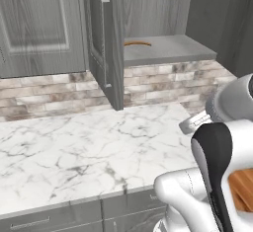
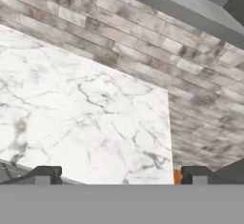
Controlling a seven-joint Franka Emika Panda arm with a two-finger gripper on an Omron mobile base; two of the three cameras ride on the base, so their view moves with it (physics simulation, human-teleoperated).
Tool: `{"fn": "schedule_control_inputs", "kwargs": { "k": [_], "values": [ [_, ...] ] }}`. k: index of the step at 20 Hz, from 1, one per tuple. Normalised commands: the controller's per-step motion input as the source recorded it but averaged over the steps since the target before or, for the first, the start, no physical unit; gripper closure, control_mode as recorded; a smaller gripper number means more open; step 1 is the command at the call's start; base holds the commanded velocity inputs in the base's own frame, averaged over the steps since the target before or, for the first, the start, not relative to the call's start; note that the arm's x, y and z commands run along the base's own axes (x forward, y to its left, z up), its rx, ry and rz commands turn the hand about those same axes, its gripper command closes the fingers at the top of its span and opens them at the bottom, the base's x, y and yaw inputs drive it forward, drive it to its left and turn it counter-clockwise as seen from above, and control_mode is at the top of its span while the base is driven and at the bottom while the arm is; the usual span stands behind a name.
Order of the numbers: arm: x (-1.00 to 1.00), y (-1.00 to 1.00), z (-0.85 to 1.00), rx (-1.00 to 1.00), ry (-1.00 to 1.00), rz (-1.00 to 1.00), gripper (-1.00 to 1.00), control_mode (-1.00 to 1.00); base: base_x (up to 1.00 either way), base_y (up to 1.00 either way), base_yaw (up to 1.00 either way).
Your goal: Organize the utensils by type. Pick up the wooden spoons from the counter and place them in the open cabinet. Then pick up the metallic utensils from the counter and place them in the open drawer.
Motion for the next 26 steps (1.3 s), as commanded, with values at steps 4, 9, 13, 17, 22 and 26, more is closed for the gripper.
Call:
{"fn": "schedule_control_inputs", "kwargs": {
  "k": [4, 9, 13, 17, 22, 26],
  "values": [
    [0.0, 0.0, 0.0, 0.0, 0.0, 0.0, -1.0, -1.0, 0.0, 0.0, 0.0],
    [-0.1, 0.0, 0.0, 0.0, -0.01, 0.0, -1.0, 1.0, -0.08, 0.0, 0.0],
    [0.0, 0.0, 0.0, 0.0, 0.0, 0.0, -1.0, 1.0, -0.56, -0.15, -0.08],
    [0.0, 0.0, 0.0, 0.0, 0.0, 0.0, -1.0, 1.0, -0.29, -0.34, -0.48],
    [0.0, 0.0, 0.0, 0.0, 0.0, 0.0, -1.0, 1.0, 0.0, -0.3, -0.72],
    [0.0, 0.0, 0.0, 0.0, 0.0, 0.0, -1.0, 1.0, 0.02, -0.27, -0.89]
  ]
}}
